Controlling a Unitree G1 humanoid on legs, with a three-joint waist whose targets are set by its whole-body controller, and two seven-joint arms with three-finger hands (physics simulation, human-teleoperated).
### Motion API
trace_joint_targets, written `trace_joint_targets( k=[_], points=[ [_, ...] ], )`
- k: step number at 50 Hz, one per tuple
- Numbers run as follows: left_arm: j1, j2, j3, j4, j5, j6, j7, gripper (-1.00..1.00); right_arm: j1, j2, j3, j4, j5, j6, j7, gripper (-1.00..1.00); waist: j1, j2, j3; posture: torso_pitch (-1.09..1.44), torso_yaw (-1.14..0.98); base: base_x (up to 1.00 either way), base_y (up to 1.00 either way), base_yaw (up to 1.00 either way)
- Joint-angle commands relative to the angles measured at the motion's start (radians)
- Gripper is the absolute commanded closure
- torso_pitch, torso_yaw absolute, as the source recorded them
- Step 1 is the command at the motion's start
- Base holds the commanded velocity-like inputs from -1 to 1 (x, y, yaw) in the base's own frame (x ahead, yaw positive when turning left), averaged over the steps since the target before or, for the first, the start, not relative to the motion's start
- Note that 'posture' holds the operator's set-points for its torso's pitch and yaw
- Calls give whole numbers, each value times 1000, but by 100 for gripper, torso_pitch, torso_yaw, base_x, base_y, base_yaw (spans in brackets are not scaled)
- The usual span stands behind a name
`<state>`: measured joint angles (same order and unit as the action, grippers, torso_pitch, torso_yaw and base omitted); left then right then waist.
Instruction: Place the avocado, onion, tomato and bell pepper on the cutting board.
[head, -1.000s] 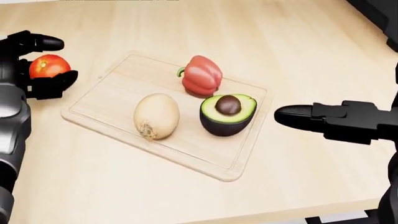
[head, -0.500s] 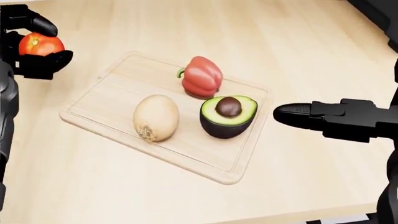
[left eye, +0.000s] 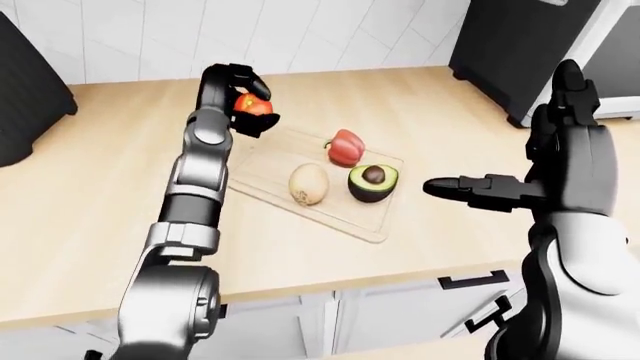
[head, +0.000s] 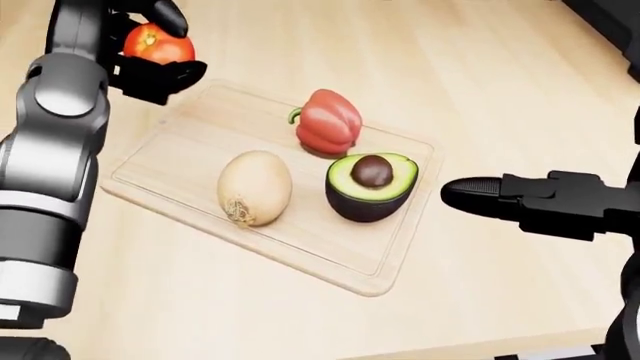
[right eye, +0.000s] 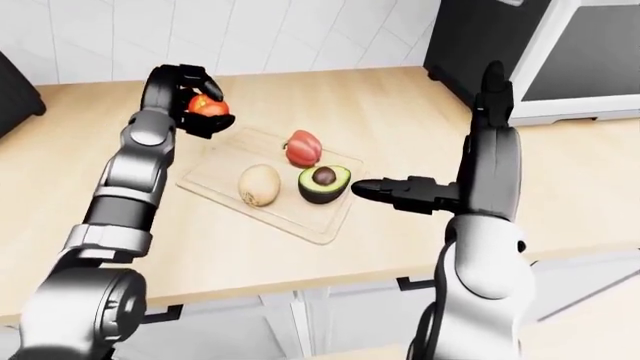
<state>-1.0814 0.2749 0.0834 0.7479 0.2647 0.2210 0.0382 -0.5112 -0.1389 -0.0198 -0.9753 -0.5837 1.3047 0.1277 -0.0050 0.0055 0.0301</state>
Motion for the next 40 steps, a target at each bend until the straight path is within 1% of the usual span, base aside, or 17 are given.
trace_joint_targets(
  k=[1,7,14,25,28,30,31,33,37,40],
  points=[
    [-48,13,11,-30,1,-45,15,70,-22,-10,-3,-23,-6,-24,-1,-100,1,-1,-28,0,0,0,0,0],
    [-77,-11,0,11,0,-64,22,70,-29,-11,-4,-19,-3,-23,-2,-100,1,-4,-29,0,0,0,0,0],
    [-82,-35,-10,45,2,-89,21,69,-40,-21,2,-25,-11,-3,4,-100,3,-7,-28,0,0,0,0,0],
    [-52,-60,-19,-3,11,-64,3,63,-26,-6,7,-24,-16,-19,0,-100,3,-8,-29,0,0,0,0,0],
    [-48,-64,-20,2,14,-68,4,58,-19,-9,3,-34,-17,-14,4,-100,5,-8,-29,0,0,0,0,0],
    [-49,-66,-21,5,15,-68,1,49,-15,-6,0,-31,-14,-21,2,-100,5,-9,-29,0,0,0,0,0],
    [-48,-68,-20,4,12,-66,-1,48,-13,-5,0,-29,-13,-24,0,-100,5,-9,-29,0,0,0,0,0],
    [-38,-73,-24,-1,14,-68,-2,38,-9,-2,-2,-26,-10,-32,-3,-100,4,-9,-29,0,0,0,0,0],
    [-19,-81,-25,-13,12,-67,-3,36,-8,-2,-4,-25,-7,-33,-5,-100,4,-9,-30,0,0,0,0,0],
    [-25,-75,-21,2,14,-75,5,29,-7,0,-2,-27,-5,-34,-8,-100,5,-9,-30,0,0,0,0,0]
  ],
)
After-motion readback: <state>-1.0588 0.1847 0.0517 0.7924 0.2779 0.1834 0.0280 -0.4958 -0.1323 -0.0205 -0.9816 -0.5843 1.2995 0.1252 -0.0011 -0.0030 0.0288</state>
